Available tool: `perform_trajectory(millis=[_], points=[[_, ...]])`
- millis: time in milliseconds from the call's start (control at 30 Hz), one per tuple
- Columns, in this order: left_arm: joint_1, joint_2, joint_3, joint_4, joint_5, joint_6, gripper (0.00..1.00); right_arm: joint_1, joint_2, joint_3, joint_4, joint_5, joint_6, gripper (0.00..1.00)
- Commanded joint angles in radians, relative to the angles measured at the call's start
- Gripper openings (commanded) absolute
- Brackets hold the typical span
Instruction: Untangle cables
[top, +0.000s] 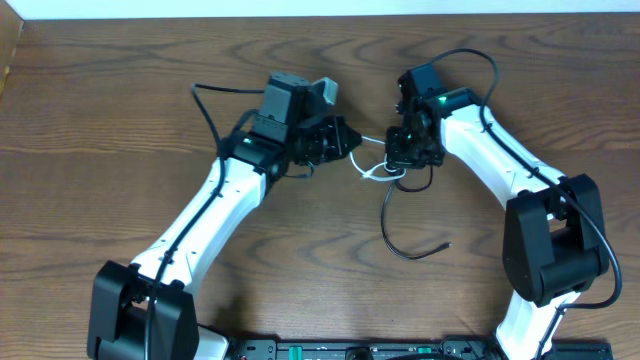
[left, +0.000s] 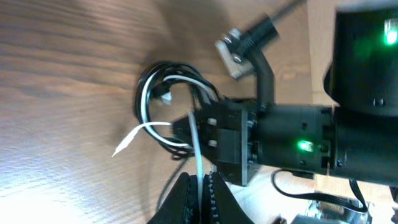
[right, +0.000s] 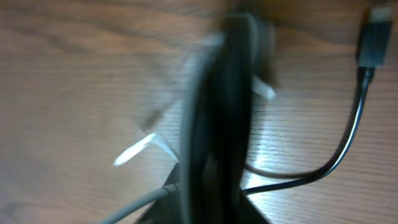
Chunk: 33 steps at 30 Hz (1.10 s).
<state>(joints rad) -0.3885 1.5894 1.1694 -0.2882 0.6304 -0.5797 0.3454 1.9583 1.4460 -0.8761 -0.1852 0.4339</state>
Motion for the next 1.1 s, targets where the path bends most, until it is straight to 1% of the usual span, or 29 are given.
perform_trajectory(millis=[0,167,233,267,333,400,467,533,567,600,700,767,800,867,933,1067], points=[[0.093,-0.086,0.009,-0.001,0.006,-0.008,0.07,-0.054,-0.026,-0.031,-0.006,0.074,0.044,0.01],[0.214,-0.203,0.009,-0.046,0.005,0.011,0.08,-0.117,-0.026,-0.049,-0.011,0.074,0.040,0.01],[0.264,-0.238,0.009,-0.082,0.006,0.014,0.07,-0.135,-0.026,-0.049,-0.013,0.067,0.035,0.01],[0.299,-0.261,0.009,-0.118,0.006,0.037,0.07,-0.146,-0.026,-0.049,-0.005,0.033,0.005,0.01],[0.328,-0.280,0.009,-0.179,0.006,0.074,0.07,-0.157,-0.026,-0.049,0.016,-0.094,-0.091,0.01],[0.327,-0.280,0.009,-0.214,0.007,0.100,0.06,-0.158,-0.026,-0.048,0.033,-0.212,-0.183,0.01],[0.306,-0.273,0.009,-0.249,0.014,0.146,0.07,-0.156,-0.032,-0.047,0.056,-0.419,-0.316,0.01],[0.275,-0.268,0.009,-0.259,0.017,0.178,0.08,-0.154,-0.044,-0.044,0.066,-0.517,-0.358,0.01],[0.214,-0.263,0.009,-0.258,0.016,0.196,0.34,-0.155,-0.077,-0.041,0.081,-0.544,-0.362,0.01],[0.192,-0.258,0.009,-0.256,0.016,0.206,0.41,-0.155,-0.094,-0.041,0.089,-0.544,-0.361,0.01],[0.138,-0.242,0.009,-0.247,0.005,0.210,0.56,-0.155,-0.142,-0.042,0.103,-0.543,-0.360,0.01],[0.116,-0.222,0.009,-0.242,0.005,0.209,0.61,-0.155,-0.171,-0.041,0.104,-0.538,-0.360,0.01],[0.102,-0.197,0.009,-0.240,0.005,0.208,0.66,-0.155,-0.187,-0.041,0.103,-0.528,-0.356,0.01],[0.088,-0.161,0.009,-0.234,0.006,0.203,0.72,-0.153,-0.201,-0.041,0.102,-0.520,-0.349,0.01],[0.077,-0.115,0.009,-0.217,0.014,0.178,0.73,-0.147,-0.203,-0.041,0.102,-0.520,-0.349,0.01],[0.055,-0.027,0.009,-0.154,0.014,0.116,0.73,-0.135,-0.202,-0.042,0.093,-0.492,-0.345,0.02]])
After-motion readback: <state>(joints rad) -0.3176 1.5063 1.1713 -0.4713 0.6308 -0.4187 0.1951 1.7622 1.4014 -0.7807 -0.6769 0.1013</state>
